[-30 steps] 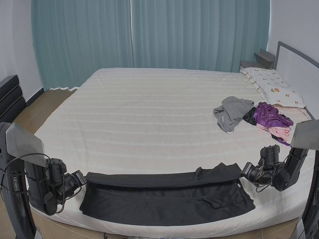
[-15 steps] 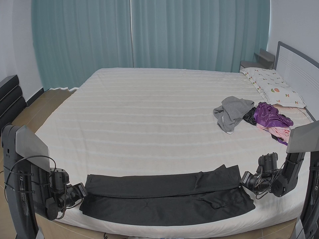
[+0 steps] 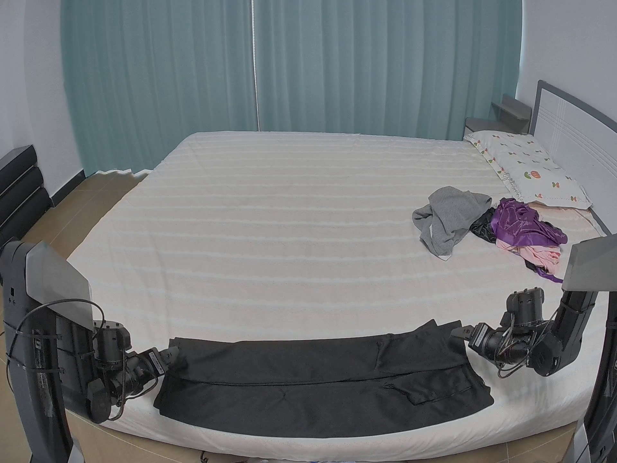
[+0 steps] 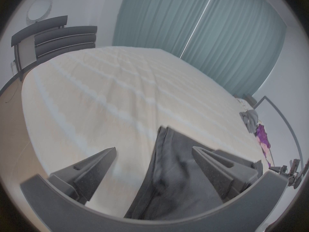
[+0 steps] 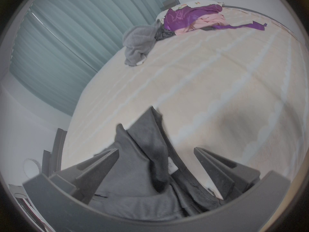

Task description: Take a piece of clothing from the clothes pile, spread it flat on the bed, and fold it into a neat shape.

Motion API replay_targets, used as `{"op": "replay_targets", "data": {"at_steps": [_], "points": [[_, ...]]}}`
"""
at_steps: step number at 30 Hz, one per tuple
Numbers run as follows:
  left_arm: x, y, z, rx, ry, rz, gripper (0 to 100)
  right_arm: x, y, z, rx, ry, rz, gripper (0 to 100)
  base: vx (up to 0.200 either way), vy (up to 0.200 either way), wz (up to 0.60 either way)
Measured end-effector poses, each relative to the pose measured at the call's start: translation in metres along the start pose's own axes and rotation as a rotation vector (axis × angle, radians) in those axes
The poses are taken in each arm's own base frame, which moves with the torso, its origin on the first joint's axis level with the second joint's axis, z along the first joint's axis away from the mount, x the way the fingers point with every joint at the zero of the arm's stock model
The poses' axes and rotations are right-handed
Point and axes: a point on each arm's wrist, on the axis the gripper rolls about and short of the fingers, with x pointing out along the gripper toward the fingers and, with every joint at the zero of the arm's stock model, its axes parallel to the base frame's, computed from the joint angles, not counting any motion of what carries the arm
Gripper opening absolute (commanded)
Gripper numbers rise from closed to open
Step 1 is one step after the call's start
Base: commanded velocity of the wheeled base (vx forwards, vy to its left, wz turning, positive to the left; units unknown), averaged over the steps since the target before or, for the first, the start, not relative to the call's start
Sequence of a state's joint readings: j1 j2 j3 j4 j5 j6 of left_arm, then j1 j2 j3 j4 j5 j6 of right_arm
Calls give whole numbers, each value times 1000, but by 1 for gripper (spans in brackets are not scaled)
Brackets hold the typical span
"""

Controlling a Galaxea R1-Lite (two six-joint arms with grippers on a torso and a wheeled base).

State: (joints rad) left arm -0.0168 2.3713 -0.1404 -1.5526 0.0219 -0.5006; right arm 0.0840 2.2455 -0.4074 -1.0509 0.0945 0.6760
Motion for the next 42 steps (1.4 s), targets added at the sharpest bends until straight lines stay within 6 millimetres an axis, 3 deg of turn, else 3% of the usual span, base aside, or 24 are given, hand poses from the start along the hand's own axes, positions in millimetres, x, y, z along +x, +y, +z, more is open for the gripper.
{"op": "replay_targets", "data": {"at_steps": [5, 11, 21, 22, 40, 41, 42], "points": [[11, -7, 18, -34, -87, -41, 100, -1, 10, 21, 7, -62, 62, 100, 0, 0, 0], [30, -14, 30, -58, -97, -72, 100, 12, 15, 33, 39, -78, 112, 100, 0, 0, 0], [67, -21, 22, -39, -39, -101, 100, 33, -1, 45, 130, -48, 144, 100, 0, 0, 0], [68, -21, 21, -37, -37, -101, 0, 33, -1, 45, 131, -49, 143, 100, 0, 0, 0], [80, -22, 26, -76, -91, -73, 0, 55, 0, 40, 28, -79, 89, 100, 0, 0, 0], [80, -22, 26, -78, -91, -74, 0, 57, 0, 39, 18, -80, 83, 0, 0, 0, 0], [80, -22, 26, -79, -91, -74, 0, 59, 0, 38, 14, -80, 80, 0, 0, 0, 0]]}}
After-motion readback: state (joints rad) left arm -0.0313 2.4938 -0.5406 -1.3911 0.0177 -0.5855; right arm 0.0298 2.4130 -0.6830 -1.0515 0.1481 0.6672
